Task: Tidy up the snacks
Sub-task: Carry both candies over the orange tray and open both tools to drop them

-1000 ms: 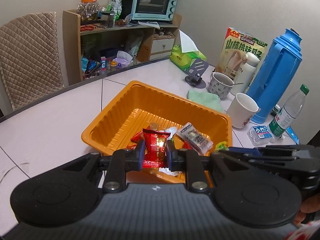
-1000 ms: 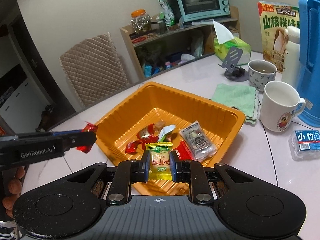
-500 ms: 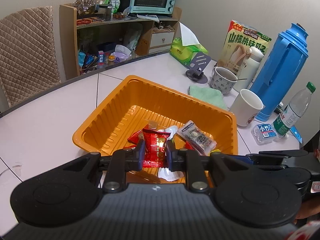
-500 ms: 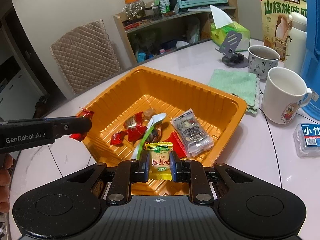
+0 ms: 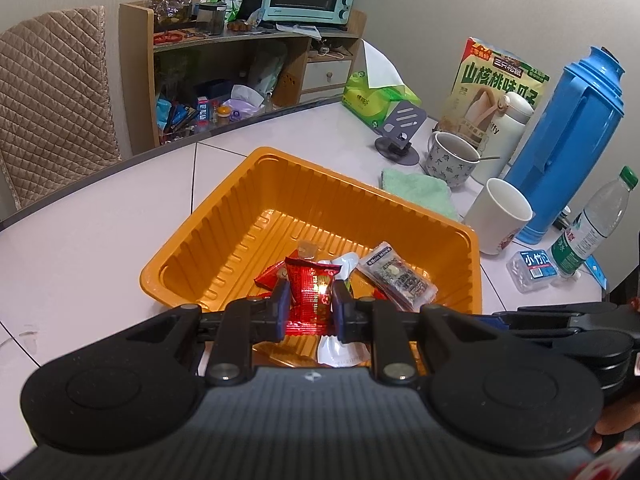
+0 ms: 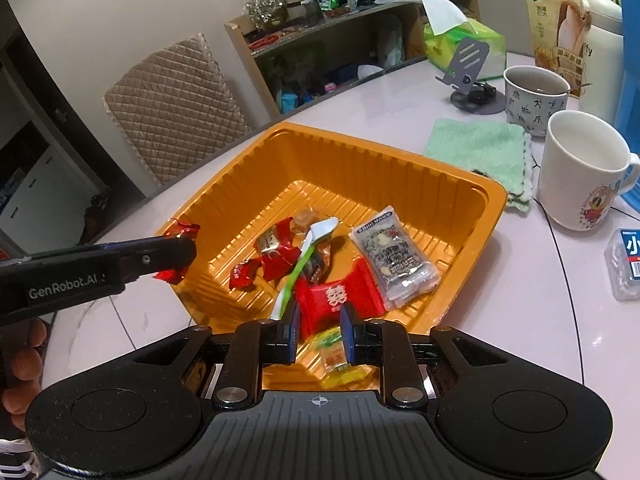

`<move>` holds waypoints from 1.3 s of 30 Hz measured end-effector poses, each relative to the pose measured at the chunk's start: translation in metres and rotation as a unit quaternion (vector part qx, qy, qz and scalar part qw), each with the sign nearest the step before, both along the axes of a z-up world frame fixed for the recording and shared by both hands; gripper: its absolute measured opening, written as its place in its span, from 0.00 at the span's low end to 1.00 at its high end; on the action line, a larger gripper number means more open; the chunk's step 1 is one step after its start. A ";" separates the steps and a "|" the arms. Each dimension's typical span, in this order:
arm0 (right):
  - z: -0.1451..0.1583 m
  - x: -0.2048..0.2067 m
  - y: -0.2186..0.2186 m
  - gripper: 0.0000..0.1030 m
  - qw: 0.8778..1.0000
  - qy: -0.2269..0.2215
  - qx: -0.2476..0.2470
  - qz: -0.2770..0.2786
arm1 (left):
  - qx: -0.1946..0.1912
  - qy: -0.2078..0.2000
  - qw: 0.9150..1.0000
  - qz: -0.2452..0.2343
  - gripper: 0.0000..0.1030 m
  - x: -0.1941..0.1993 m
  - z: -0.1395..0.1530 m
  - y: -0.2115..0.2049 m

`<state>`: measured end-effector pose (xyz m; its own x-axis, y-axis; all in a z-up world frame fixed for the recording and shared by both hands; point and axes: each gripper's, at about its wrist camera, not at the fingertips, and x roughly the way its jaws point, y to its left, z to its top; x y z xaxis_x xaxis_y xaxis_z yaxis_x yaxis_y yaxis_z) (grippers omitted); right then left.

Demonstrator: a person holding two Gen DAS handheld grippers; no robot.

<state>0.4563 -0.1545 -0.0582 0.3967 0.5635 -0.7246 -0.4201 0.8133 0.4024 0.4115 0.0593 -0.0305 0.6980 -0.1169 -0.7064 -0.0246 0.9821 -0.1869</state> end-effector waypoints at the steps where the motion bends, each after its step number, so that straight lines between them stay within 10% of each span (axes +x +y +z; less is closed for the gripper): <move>1: 0.001 0.000 0.000 0.22 1.000 -0.002 0.001 -0.001 | 0.000 0.000 1.000 0.000 0.19 0.001 0.000 0.000; 25: 0.005 0.003 -0.007 0.23 1.000 -0.007 -0.001 -0.021 | -0.014 0.011 1.000 0.007 0.20 0.015 -0.008 -0.001; 30: 0.007 -0.003 -0.010 0.56 0.999 -0.017 0.003 -0.033 | -0.023 0.010 0.999 0.020 0.24 0.005 -0.003 0.009; 39: 0.018 -0.019 -0.017 0.63 0.999 -0.020 0.014 -0.038 | -0.039 0.012 0.998 0.049 0.38 -0.026 0.008 0.021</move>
